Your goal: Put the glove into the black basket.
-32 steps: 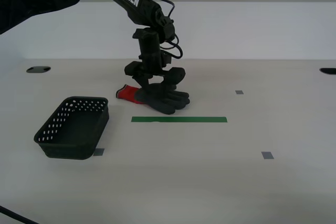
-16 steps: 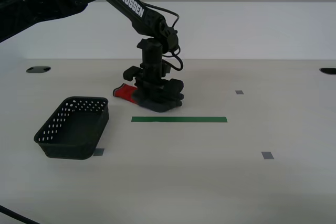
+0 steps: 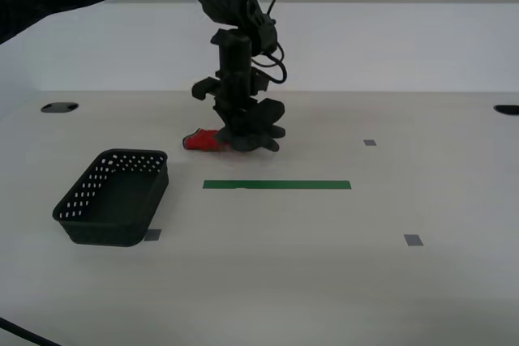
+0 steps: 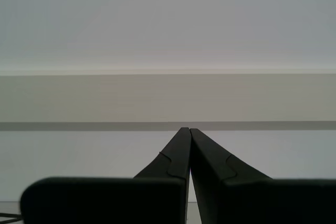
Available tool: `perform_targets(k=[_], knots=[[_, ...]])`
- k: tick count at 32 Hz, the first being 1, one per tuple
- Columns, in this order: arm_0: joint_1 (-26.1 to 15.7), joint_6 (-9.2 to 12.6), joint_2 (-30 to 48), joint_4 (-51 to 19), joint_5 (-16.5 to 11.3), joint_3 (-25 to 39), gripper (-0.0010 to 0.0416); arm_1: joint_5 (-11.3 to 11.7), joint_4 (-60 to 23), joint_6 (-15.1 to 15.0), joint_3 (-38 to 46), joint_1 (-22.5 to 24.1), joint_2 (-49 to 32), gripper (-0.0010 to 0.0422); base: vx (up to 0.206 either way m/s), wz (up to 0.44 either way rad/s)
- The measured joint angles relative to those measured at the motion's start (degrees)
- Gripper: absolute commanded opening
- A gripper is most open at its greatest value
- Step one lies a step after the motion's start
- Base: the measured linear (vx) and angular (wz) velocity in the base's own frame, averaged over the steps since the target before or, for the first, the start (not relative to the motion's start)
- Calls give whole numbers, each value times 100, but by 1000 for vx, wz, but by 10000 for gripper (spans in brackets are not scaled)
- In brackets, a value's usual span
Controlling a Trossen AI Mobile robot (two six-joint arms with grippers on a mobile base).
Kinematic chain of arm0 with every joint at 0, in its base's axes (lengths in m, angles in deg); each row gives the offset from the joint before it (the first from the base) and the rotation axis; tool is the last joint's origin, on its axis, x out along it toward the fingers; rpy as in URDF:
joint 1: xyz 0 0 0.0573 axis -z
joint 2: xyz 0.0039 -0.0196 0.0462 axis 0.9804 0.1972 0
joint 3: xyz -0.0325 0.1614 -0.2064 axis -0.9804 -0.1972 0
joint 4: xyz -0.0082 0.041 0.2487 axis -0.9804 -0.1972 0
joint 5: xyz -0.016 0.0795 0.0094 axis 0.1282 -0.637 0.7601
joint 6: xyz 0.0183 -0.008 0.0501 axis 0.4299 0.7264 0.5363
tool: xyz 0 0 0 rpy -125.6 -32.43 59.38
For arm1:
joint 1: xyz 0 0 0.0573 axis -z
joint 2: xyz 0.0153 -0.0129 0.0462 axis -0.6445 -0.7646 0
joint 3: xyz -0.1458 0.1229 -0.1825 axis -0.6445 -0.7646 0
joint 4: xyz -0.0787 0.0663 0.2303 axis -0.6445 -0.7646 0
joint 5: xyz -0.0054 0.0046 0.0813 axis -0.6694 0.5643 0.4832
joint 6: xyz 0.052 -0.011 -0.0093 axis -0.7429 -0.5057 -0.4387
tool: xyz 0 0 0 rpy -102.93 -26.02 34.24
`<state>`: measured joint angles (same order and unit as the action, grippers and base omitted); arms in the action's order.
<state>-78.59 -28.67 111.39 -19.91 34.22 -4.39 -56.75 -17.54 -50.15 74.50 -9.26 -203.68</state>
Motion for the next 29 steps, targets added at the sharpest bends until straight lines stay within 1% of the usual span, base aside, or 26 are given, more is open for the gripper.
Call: perform_targets(k=[2, 6, 9, 11, 12, 13, 14, 15, 16, 18, 19, 20, 21, 23, 24, 25, 26, 27, 28, 29], knots=[[-4, 0, 0, 4, 0, 2, 1, -2, -109, -114, 4, -2, 284, -1, 0, 0], [-7, -2, 0, -20, 0, 2, 1, -50, -321, -181, 0, -2, 627, -1, 0, 0], [0, 0, 0, -28, 0, 2, 1, -269, -566, -240, 2, -2, 863, -1, 0, 0], [0, 0, 0, -28, 0, 2, 0, -326, -710, -304, -2, -2, 1010, -1, 0, 0], [0, -2, 0, -28, 0, 2, 1, -345, -835, -391, -13, -4, 1141, -1, 0, 0], [0, 0, 0, -33, 0, 2, 0, -317, -920, -396, 7, -2, 1248, -1, 0, 0], [-2, 0, 0, -15, 0, 2, 1, -313, -1143, -470, -13, -9, 1447, -1, 0, 0], [-2, 0, -2, -15, 0, 2, 1, -323, -1152, -472, 26, -11, 1528, -1, 0, 0], [0, 0, -2, -39, -2, 2, 1, -308, -1333, -555, -31, -15, 1722, -1, 0, 0], [-2, 0, -2, -50, 0, 0, 1, -321, -1488, -603, -26, -26, 1976, -1, 0, 0], [-4, 0, -2, -55, -2, 2, 0, -299, -1626, -603, -17, -28, 2083, -1, 0, 0], [-2, -2, -2, -66, -2, 2, 1, -348, -1589, -614, -46, -42, 2184, -1, 0, 0], [0, 0, -2, -127, -2, 2, 1, -339, -1762, -623, -136, -52, 2369, -1, 0, 0], [-4, -2, -2, -131, 0, 2, 1, -302, -1753, -623, -186, -59, 2531, -1, 0, 0], [0, 0, -2, -131, -2, 0, 1, -365, -1707, -623, -415, -66, 2684, -1, 0, 0], [0, 0, -2, -129, -2, 2, 1, -354, -1777, -625, -638, -66, 2916, -1, 0, 0], [0, 0, -2, -133, -2, 2, 1, -376, -1679, -625, -1032, -79, 3217, -1, 0, 0], [2, 0, -2, -136, -2, 2, 1, -372, -1744, -625, -1043, -81, 3309, -1, 0, 0], [-4, -2, -2, -136, -2, 2, 0, -404, -1419, -632, -1534, -90, 3613, -1, 0, 0], [-2, -2, -2, -140, -7, 2, 1, -372, -1335, -632, -2188, -96, 4037, -1, 0, 0]])
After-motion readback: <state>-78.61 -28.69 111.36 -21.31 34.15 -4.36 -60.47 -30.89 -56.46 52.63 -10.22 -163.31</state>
